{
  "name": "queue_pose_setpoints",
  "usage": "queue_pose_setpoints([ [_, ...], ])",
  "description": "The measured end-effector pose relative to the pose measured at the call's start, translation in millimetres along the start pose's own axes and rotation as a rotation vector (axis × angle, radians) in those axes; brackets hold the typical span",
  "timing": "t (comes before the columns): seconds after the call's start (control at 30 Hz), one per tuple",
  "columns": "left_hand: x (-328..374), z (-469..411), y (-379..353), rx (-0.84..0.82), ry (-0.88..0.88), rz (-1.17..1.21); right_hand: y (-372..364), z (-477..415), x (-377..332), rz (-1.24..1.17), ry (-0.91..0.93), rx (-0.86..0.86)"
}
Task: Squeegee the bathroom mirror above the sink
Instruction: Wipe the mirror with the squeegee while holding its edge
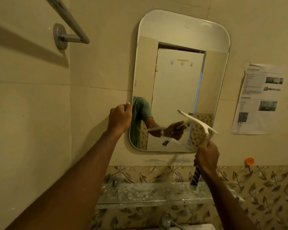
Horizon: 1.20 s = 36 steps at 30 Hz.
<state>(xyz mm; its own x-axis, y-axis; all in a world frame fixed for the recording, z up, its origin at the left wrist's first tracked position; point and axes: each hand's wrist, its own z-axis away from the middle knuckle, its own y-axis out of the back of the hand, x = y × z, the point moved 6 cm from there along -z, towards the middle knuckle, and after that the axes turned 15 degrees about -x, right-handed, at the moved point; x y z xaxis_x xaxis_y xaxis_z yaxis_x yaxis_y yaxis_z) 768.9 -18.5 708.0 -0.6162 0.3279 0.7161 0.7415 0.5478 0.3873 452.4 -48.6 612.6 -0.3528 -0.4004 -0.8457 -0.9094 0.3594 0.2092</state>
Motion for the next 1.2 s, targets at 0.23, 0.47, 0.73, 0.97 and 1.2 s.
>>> queue_pose_setpoints([
  [0.23, -4, 2, -2, 0.002, 0.013, 0.028, -69, 78, 41, -0.059, -0.112, -0.143],
  [0.47, -3, 4, -1, -0.005, 0.038, 0.036, -48, 41, -26, -0.035, 0.068, -0.116],
  [0.73, -4, 3, 0, -0.031, 0.059, 0.027, -86, 91, 13, 0.094, 0.029, -0.201],
  [0.97, -6, 0, 1, -0.088, 0.083, 0.077, -73, 79, -35, 0.098, 0.19, -0.192],
  [1.2, -4, 1, 3, -0.137, 0.128, 0.172, -92, 57, -62, 0.359, 0.357, -0.285],
])
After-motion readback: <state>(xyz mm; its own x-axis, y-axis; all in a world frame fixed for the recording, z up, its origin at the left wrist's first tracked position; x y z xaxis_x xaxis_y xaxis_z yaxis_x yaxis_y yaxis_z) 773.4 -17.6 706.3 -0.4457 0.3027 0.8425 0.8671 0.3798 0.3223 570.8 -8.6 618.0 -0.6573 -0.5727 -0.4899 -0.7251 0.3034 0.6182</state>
